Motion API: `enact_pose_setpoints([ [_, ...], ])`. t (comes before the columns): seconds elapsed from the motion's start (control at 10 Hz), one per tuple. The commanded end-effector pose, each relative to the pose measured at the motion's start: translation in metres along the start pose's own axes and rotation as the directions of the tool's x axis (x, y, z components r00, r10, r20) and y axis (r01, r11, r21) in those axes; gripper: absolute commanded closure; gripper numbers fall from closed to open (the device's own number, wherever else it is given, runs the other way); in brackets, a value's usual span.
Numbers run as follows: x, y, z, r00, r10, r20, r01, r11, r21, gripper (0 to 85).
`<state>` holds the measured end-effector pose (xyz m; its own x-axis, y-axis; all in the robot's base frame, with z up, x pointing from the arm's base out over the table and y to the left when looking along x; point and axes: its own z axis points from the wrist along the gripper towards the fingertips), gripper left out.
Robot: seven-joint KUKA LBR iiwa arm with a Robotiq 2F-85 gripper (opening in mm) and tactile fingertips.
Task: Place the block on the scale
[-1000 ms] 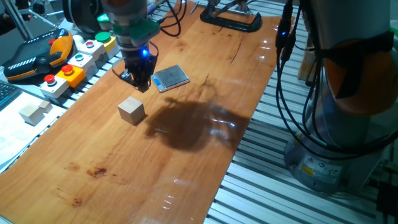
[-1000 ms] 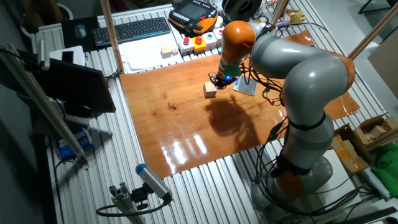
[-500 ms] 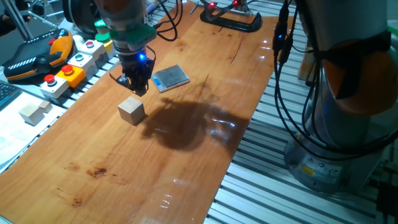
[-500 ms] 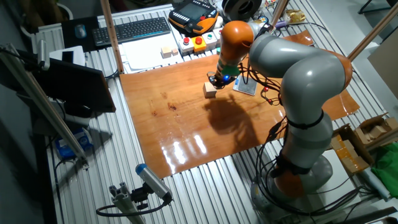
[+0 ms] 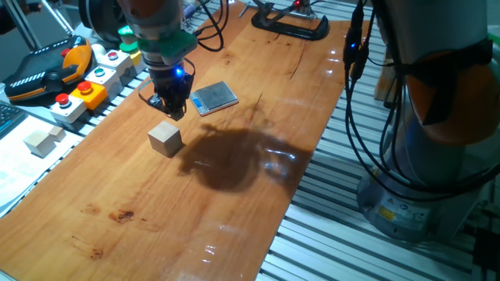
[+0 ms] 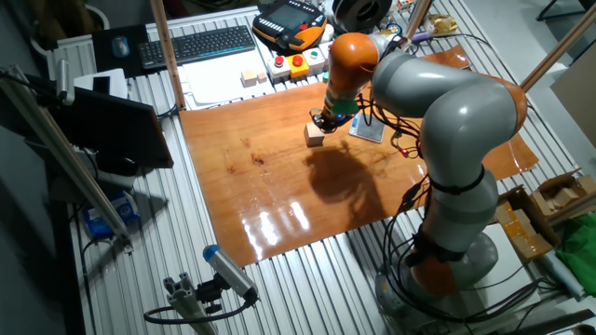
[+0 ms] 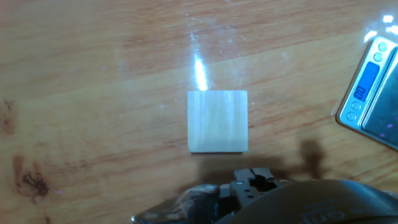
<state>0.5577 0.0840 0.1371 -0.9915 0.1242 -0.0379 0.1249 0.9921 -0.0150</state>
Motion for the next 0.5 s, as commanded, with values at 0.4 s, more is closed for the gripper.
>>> enact_pose_setpoints([
  [0.4, -0.0042, 0.0029, -0.0005, 1.0, -0.015, -0.002, 0.015, 1.0, -0.003, 84.3],
])
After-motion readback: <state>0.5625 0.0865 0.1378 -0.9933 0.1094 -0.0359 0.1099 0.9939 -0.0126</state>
